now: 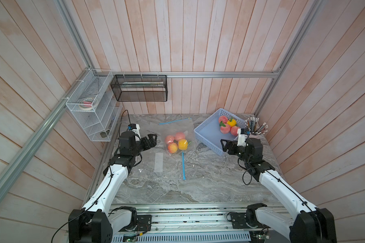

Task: Place the peach in a zip-top bag and seal the zipper
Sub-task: Move the zipper food storage bag to the center of the board.

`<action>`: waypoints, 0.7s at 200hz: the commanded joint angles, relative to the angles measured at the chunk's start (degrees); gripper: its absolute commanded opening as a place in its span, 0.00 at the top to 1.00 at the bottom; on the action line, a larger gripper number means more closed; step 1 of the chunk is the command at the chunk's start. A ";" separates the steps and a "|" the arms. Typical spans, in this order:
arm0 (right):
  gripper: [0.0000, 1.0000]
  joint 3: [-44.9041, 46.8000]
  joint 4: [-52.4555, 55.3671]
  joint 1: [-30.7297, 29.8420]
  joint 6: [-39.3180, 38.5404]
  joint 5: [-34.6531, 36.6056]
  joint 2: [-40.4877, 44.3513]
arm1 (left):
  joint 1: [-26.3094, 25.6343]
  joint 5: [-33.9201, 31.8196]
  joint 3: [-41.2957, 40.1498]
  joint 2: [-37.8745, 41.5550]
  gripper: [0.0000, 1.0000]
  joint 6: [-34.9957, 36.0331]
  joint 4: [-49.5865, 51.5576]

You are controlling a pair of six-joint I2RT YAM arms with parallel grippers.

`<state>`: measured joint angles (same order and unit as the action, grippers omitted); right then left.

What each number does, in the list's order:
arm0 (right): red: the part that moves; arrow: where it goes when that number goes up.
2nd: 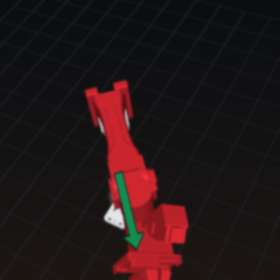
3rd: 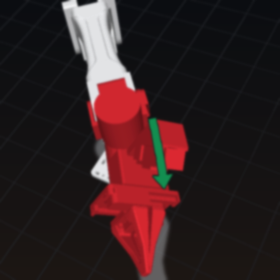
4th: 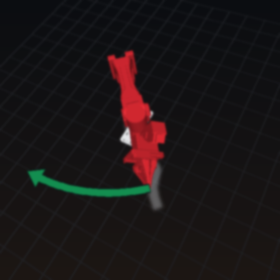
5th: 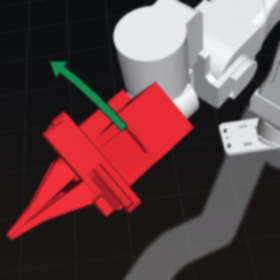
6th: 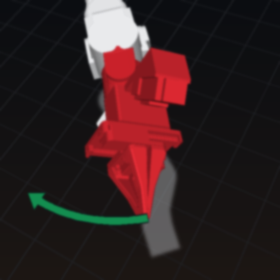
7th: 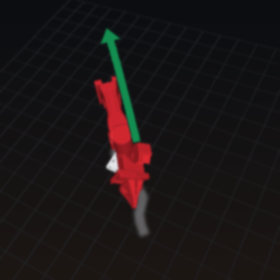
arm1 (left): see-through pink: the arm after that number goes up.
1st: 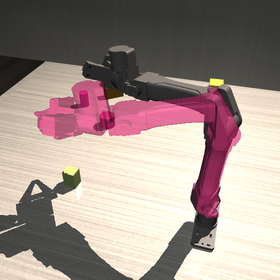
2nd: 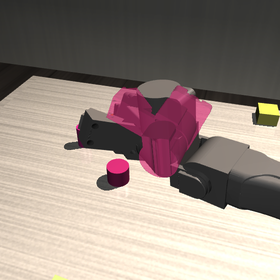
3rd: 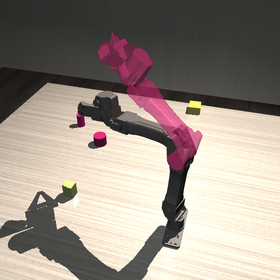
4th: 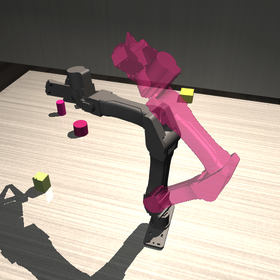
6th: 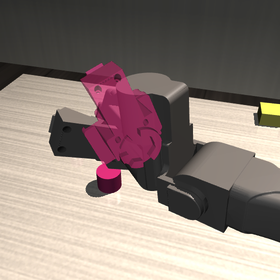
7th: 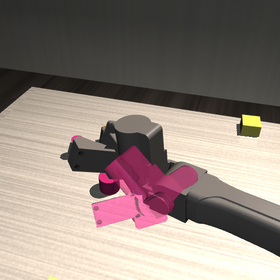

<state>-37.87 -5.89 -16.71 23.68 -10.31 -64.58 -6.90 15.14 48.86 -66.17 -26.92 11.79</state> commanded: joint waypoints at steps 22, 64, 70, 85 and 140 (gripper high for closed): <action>0.16 -2.94 -5.18 -13.02 7.89 0.55 -11.02 | -5.74 3.06 -3.25 -1.67 0.00 -1.59 1.77; 0.26 -14.71 -7.80 -16.26 7.85 3.78 -26.63 | -12.00 6.34 -6.42 -7.55 0.13 -4.04 -5.36; 0.28 -16.63 -7.54 -16.38 7.30 4.25 -28.59 | -13.04 6.84 -6.62 -8.62 0.16 -4.31 -6.38; 0.32 -20.88 -6.80 -16.49 6.06 4.33 -33.23 | -15.41 8.57 -6.89 -11.89 0.25 -4.95 -9.60; 0.37 -33.31 -5.63 -16.34 3.05 0.04 -44.14 | -17.58 7.02 -2.49 -25.49 0.49 -7.34 -17.76</action>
<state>-66.54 -12.27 -32.86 28.84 -8.25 -106.15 -24.82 23.92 43.03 -87.72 -33.15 -0.69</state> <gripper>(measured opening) 0.635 0.541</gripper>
